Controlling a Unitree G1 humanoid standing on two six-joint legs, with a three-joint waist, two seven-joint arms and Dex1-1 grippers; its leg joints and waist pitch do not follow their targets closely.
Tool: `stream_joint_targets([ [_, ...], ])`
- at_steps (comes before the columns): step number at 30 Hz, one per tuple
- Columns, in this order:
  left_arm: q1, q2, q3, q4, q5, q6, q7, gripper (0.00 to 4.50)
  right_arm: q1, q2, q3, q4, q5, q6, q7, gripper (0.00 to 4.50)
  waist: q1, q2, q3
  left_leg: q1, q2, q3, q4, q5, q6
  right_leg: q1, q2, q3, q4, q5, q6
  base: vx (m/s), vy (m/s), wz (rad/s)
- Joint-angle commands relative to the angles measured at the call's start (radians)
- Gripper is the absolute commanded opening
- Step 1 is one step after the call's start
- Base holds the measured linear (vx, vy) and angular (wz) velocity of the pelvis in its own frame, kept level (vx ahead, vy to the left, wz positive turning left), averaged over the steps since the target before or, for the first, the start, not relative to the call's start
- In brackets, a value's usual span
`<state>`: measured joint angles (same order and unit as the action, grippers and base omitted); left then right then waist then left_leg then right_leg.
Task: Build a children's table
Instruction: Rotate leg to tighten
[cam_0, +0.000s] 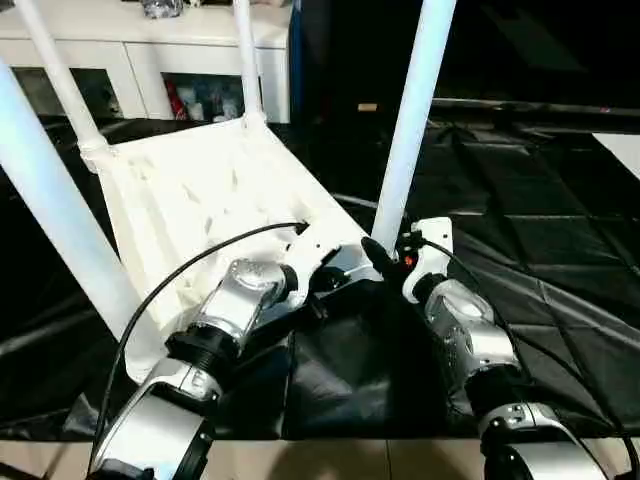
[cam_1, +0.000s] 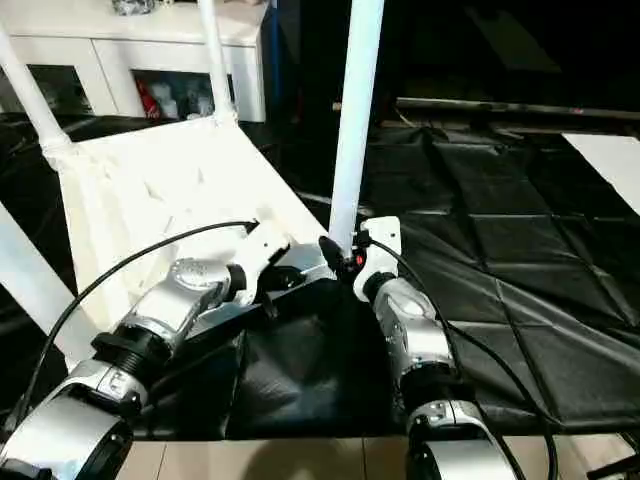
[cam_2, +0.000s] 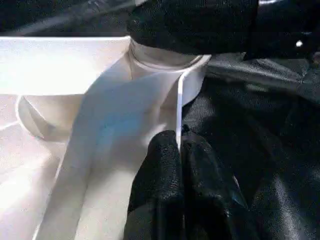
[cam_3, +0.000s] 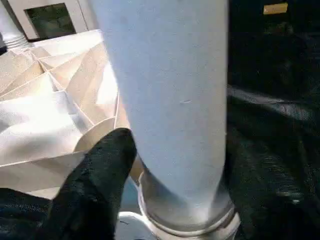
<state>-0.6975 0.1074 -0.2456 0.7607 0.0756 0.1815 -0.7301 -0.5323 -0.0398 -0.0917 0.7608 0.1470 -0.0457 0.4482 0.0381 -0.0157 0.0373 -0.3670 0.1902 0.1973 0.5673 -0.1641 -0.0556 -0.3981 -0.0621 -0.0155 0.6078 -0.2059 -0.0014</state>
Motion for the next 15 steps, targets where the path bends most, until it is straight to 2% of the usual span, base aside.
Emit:
stream_joint_targets([
  [1,0.006,-0.048,0.029,-0.034,-0.044,-0.092,0.036,0.00,0.063,-0.003,0.021,-0.074,0.032,0.057,0.066,3.06,0.009,-0.016,-0.041,0.012,0.036,-0.021,-0.067,-0.336,0.029,0.022,-0.069,0.033,-0.105,-0.363,-0.140,0.000,0.000,0.00],
  [2,0.006,-0.048,0.029,-0.034,-0.044,-0.092,0.036,0.00,0.063,-0.003,0.021,-0.074,0.032,0.057,0.066,3.06,0.012,-0.016,-0.040,0.013,0.037,-0.020,-0.066,-0.332,0.032,0.021,-0.068,0.034,-0.106,-0.357,-0.139,0.000,0.000,0.00],
  [3,0.025,-0.052,0.039,-0.067,-0.054,-0.085,0.036,0.44,0.109,-0.038,0.009,-0.154,0.054,0.080,0.104,3.11,0.019,-0.015,-0.041,0.014,0.039,-0.018,-0.066,-0.322,0.038,0.021,-0.067,0.034,-0.105,-0.336,-0.143,0.000,0.000,0.00],
  [4,0.031,-0.052,0.041,-0.077,-0.056,-0.082,0.035,0.44,0.121,-0.047,0.008,-0.174,0.059,0.086,0.115,3.11,0.028,-0.013,-0.041,0.010,0.043,-0.019,-0.066,-0.304,0.043,0.026,-0.067,0.035,-0.100,-0.291,-0.147,0.000,0.000,0.00],
  [5,0.031,-0.052,0.041,-0.077,-0.056,-0.082,0.035,0.55,0.121,-0.047,0.008,-0.174,0.059,0.086,0.115,3.11,0.029,-0.013,-0.044,0.010,0.043,-0.019,-0.065,-0.298,0.045,0.025,-0.066,0.034,-0.097,-0.271,-0.153,0.000,0.000,0.00],
  [6,0.081,-0.050,0.044,-0.160,-0.069,-0.051,0.030,0.61,0.200,-0.110,0.014,-0.294,0.086,0.130,0.187,3.11,0.030,-0.014,-0.051,0.004,0.041,-0.019,-0.064,-0.258,0.045,0.038,-0.065,0.032,-0.087,-0.194,-0.172,0.000,0.000,0.00],
  [7,0.115,-0.045,0.043,-0.215,-0.074,-0.037,0.030,0.61,0.240,-0.143,0.021,-0.353,0.098,0.153,0.225,3.11,0.035,-0.006,-0.057,0.004,0.046,-0.019,-0.057,-0.198,0.061,0.042,-0.065,0.031,-0.075,-0.058,-0.193,0.059,0.005,0.01],
  [8,0.122,-0.044,0.042,-0.226,-0.075,-0.034,0.030,0.85,0.248,-0.149,0.023,-0.364,0.100,0.157,0.232,3.11,0.035,-0.008,-0.061,-0.001,0.047,-0.020,-0.049,-0.111,0.093,0.050,-0.059,0.028,-0.056,0.115,-0.220,0.059,0.005,0.01],
  [9,0.174,-0.041,0.049,-0.311,-0.088,-0.007,0.043,0.85,0.293,-0.195,0.037,-0.432,0.116,0.191,0.289,3.11,0.034,-0.008,-0.064,-0.002,0.045,-0.017,-0.045,-0.079,0.108,0.052,-0.056,0.026,-0.050,0.187,-0.235,0.065,0.007,0.01],
  [10,0.226,-0.040,0.060,-0.396,-0.101,0.022,0.061,0.94,0.326,-0.230,0.051,-0.486,0.134,0.222,0.338,3.11,0.034,-0.014,-0.057,-0.012,0.040,-0.015,-0.040,-0.042,0.137,0.057,-0.055,0.025,-0.042,0.287,-0.251,0.000,0.000,0.00],
  [11,0.270,-0.036,0.065,-0.466,-0.113,0.046,0.067,0.99,0.345,-0.252,0.063,-0.523,0.155,0.255,0.370,3.11,0.034,-0.017,-0.058,-0.015,0.039,-0.016,-0.038,-0.032,0.148,0.061,-0.057,0.024,-0.041,0.315,-0.254,0.000,0.000,0.00],
  [12,0.283,-0.034,0.066,-0.484,-0.115,0.051,0.069,1.06,0.349,-0.257,0.066,-0.533,0.161,0.263,0.377,3.11,0.027,-0.016,-0.050,-0.016,0.039,-0.015,-0.041,-0.052,0.160,0.056,-0.058,0.022,-0.046,0.296,-0.257,0.000,0.000,0.00],
  [13,0.357,-0.026,0.072,-0.587,-0.121,0.082,0.080,1.18,0.374,-0.284,0.083,-0.586,0.188,0.307,0.418,3.11,0.021,-0.015,-0.045,-0.012,0.042,-0.015,-0.044,-0.092,0.159,0.052,-0.059,0.020,-0.054,0.213,-0.253,0.000,0.000,0.00],
  [14,0.419,-0.014,0.068,-0.669,-0.127,0.101,0.081,1.29,0.386,-0.300,0.096,-0.615,0.206,0.339,0.448,3.11,0.014,-0.035,-0.021,-0.013,0.044,-0.011,-0.052,-0.151,0.153,0.042,-0.057,0.020,-0.070,0.079,-0.238,0.000,0.000,0.00],
  [15,0.465,-0.006,0.063,-0.727,-0.131,0.112,0.082,1.41,0.393,-0.309,0.106,-0.632,0.216,0.358,0.470,3.11,0.013,-0.031,-0.014,-0.011,0.050,-0.014,-0.060,-0.199,0.134,0.038,-0.062,0.022,-0.080,-0.052,-0.223,0.000,0.000,0.00],
])
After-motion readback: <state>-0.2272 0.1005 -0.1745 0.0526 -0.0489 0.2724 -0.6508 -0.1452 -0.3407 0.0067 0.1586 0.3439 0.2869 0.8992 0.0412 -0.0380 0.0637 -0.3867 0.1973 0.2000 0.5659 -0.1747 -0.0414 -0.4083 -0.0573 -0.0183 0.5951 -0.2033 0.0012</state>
